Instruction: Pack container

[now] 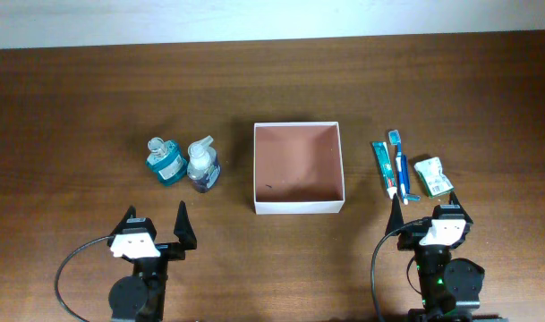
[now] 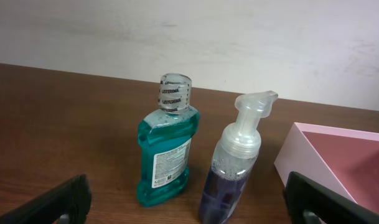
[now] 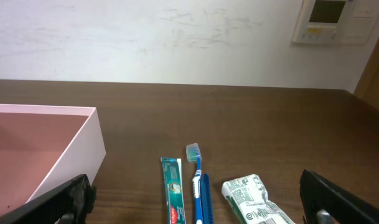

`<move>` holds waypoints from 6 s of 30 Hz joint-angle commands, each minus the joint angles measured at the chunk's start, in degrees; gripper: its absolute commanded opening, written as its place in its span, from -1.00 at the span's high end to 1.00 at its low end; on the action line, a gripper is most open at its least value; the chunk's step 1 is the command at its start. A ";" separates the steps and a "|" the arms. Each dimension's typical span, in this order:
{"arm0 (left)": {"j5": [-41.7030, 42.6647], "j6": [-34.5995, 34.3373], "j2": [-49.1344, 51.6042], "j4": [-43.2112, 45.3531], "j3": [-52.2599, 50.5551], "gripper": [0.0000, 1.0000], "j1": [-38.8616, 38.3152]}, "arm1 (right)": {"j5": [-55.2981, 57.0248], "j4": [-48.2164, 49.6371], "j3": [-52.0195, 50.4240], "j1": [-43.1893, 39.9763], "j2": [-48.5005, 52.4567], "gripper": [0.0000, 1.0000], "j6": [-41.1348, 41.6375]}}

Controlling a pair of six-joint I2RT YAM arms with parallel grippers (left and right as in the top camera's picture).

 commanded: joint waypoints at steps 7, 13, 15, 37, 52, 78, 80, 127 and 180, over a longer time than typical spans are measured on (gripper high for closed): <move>0.42 0.94 -0.17 -0.07 -0.26 -0.99 0.11 | 0.90 0.09 -0.55 0.35 -0.48 -0.97 0.04; 0.42 0.94 -0.17 -0.07 -0.26 -0.99 0.11 | 0.87 0.09 -0.55 0.35 -0.48 -0.97 0.04; 0.42 0.94 -0.17 -0.07 -0.26 -0.99 0.11 | 0.90 0.09 -0.55 0.35 -0.48 -0.97 0.04; 0.39 0.94 -0.17 -0.07 -0.26 -0.99 0.11 | 0.90 0.09 -0.55 0.35 -0.48 -0.97 0.04; 0.42 0.94 -0.17 -0.07 -0.26 -0.99 0.11 | 0.90 0.09 -0.55 0.35 -0.48 -0.97 0.04; 0.42 0.94 -0.17 -0.07 -0.26 -0.99 0.11 | 0.90 0.09 -0.55 0.35 -0.48 -0.97 0.04; 0.42 0.94 -0.17 -0.07 -0.26 -0.99 0.11 | 0.90 0.09 -0.55 0.35 -0.48 -0.97 0.04; -3.28 0.94 -0.17 0.59 -0.26 -0.99 0.11 | 0.90 0.09 -0.55 0.35 -0.48 -0.97 0.04; -3.52 0.94 0.52 0.37 -0.26 -0.99 0.07 | 0.90 0.09 -0.55 0.35 -0.48 -0.97 0.04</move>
